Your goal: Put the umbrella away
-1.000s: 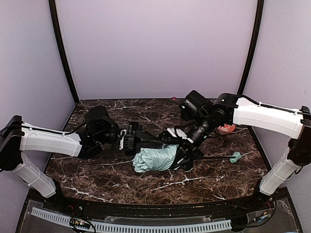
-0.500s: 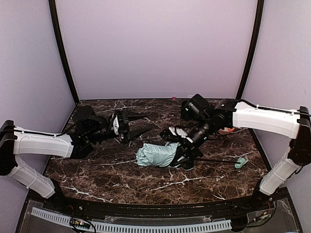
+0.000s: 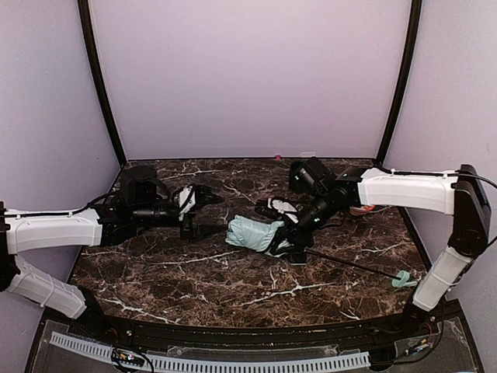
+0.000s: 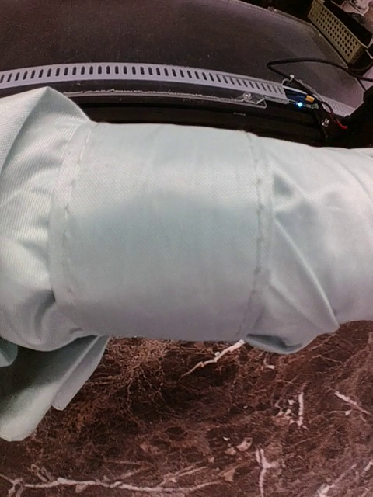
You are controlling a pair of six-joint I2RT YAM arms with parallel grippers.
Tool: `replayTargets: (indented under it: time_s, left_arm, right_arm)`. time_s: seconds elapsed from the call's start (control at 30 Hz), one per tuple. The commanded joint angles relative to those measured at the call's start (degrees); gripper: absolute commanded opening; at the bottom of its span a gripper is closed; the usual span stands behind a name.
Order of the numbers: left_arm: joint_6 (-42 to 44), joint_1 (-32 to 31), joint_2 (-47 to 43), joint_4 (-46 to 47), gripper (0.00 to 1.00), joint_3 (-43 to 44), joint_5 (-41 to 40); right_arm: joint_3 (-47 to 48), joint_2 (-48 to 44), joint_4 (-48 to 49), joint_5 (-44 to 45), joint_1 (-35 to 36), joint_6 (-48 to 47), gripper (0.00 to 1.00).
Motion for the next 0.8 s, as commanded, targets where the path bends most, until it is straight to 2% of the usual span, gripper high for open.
replayTargets:
  time_s: [0.0, 0.1, 0.13, 0.2, 0.23, 0.3, 0.37, 0.57, 0.77]
  left_arm:
    - [4.0, -0.1, 1.0, -4.2, 0.7, -5.1, 10.0]
    - [1.8, 0.0, 3.2, -2.3, 0.71, -5.8, 7.8]
    - [2.4, 0.0, 4.4, -3.1, 0.72, -5.5, 7.5]
    - [3.2, 0.0, 7.6, -5.8, 0.72, -4.0, 6.4]
    - [3.0, 0.0, 9.7, -7.0, 0.72, -2.9, 5.5]
    - [1.3, 0.0, 11.7, -7.3, 0.71, -1.3, 3.0]
    - [-2.0, 0.0, 11.0, -4.0, 0.72, -1.5, 0.1]
    - [-13.2, 0.0, 2.0, 13.0, 0.78, -5.8, -6.4]
    - [-27.9, -0.1, 1.6, 12.4, 0.84, 4.3, -10.1]
  right_arm:
    - [0.2, 5.7, 3.5, 0.3, 0.0, 3.7, 0.04]
    - [1.3, 10.6, 2.9, 0.5, -0.2, 4.4, 0.13]
    - [1.5, 11.9, 3.1, 0.1, -0.3, 4.2, 0.19]
    - [2.0, 14.3, 3.7, -0.1, -0.4, 3.7, 0.23]
    - [2.5, 15.7, 4.0, -0.1, -0.4, 3.5, 0.21]
    - [3.7, 17.0, 4.7, -1.0, -0.4, 3.4, 0.1]
    - [4.3, 16.3, 6.3, -1.2, -0.6, 4.1, 0.01]
    - [1.9, 6.0, 19.7, 1.8, -4.1, 12.3, 0.0]
    - [-5.3, -7.3, 44.1, 6.7, -4.6, 19.8, 0.0]
